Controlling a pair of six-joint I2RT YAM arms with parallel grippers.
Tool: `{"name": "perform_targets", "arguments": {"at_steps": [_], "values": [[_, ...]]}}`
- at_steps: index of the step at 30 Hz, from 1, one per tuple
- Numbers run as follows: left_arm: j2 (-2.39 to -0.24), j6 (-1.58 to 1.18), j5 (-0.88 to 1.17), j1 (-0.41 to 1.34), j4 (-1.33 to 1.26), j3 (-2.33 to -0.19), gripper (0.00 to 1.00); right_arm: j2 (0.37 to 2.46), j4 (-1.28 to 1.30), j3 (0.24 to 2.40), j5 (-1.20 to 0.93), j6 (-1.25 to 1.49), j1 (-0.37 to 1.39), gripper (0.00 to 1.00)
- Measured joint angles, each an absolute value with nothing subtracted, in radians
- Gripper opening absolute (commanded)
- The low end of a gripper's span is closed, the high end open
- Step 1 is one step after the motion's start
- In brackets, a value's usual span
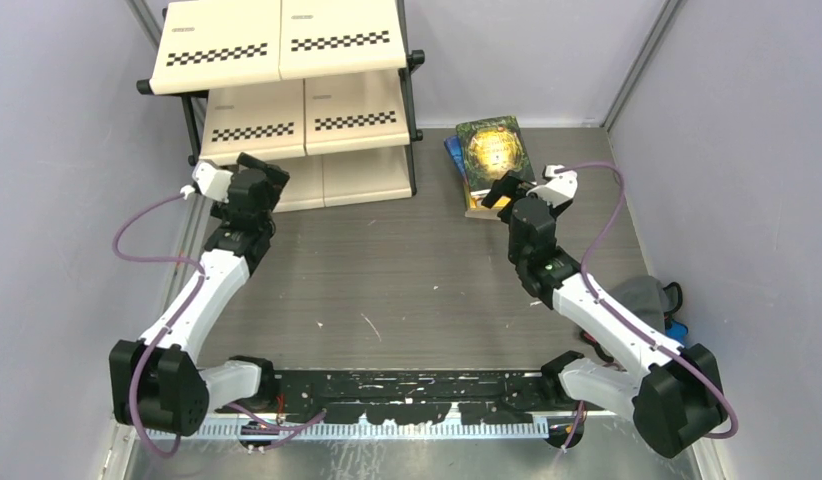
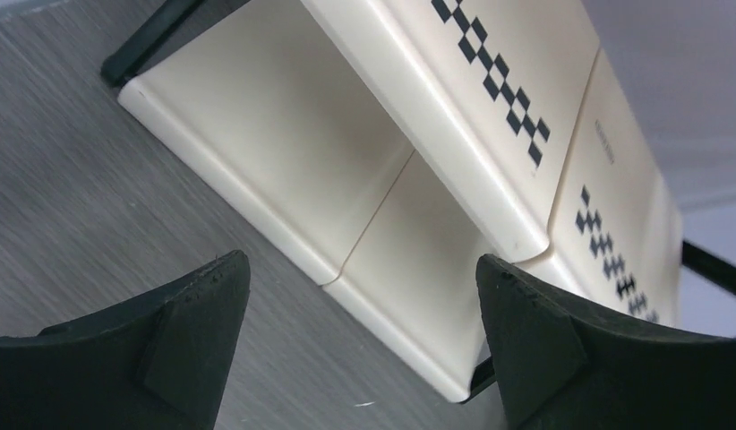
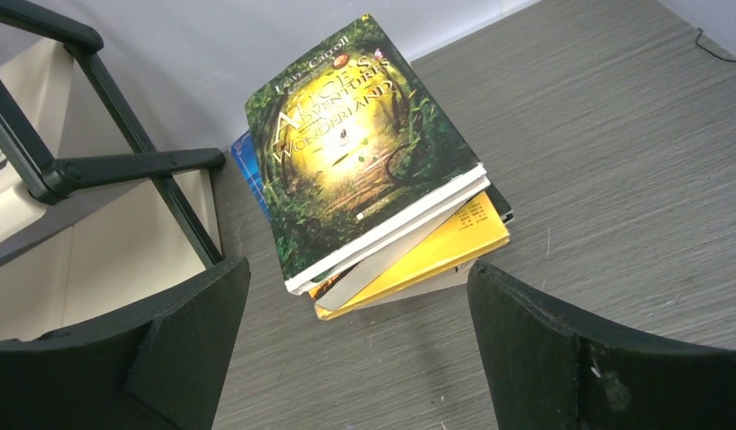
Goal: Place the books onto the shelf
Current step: Adjust the shelf at the center of the board.
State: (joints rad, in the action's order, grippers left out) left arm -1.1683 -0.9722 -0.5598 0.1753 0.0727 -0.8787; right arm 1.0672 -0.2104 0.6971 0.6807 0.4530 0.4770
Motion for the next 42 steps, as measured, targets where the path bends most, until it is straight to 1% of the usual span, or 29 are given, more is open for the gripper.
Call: {"name": "perform_targets", "arguments": {"at_steps": [5,12,25,29,31,33,34,37,42], "values": [[-1.195,-1.111,-0.582,0.169,0.025,-0.866,0.94,1.074,-0.218,0.684,0.654,0.455,0.477,0.98],[-1.282,-1.222,-0.620,0.167,-0.093,-0.845,0.91,1.098,-0.239,0.673,0.638,0.455,0.477,1.00],[-1.435,-1.285,-0.659,0.134,-0.300,-0.828,0.87,1.106,-0.254,0.637,0.672,0.461,0.477,0.99],[-1.477,-1.303,-0.664,0.126,-0.346,-0.828,0.81,1.109,-0.266,0.620,0.672,0.474,0.477,0.99],[-1.490,-1.306,-0.661,0.124,-0.367,-0.828,0.77,1.117,-0.276,0.615,0.671,0.478,0.477,0.99],[-1.488,-1.306,-0.654,0.124,-0.382,-0.824,0.72,1.127,-0.283,0.613,0.671,0.481,0.477,0.99],[-1.483,-1.304,-0.646,0.123,-0.393,-0.818,0.71,1.132,-0.284,0.613,0.670,0.482,0.477,0.99],[-1.432,-1.286,-0.617,0.124,-0.398,-0.799,0.71,1.140,-0.285,0.613,0.670,0.485,0.477,0.99],[-1.242,-1.235,-0.608,0.143,-0.391,-0.755,0.73,1.144,-0.292,0.612,0.667,0.497,0.477,0.99]]}}
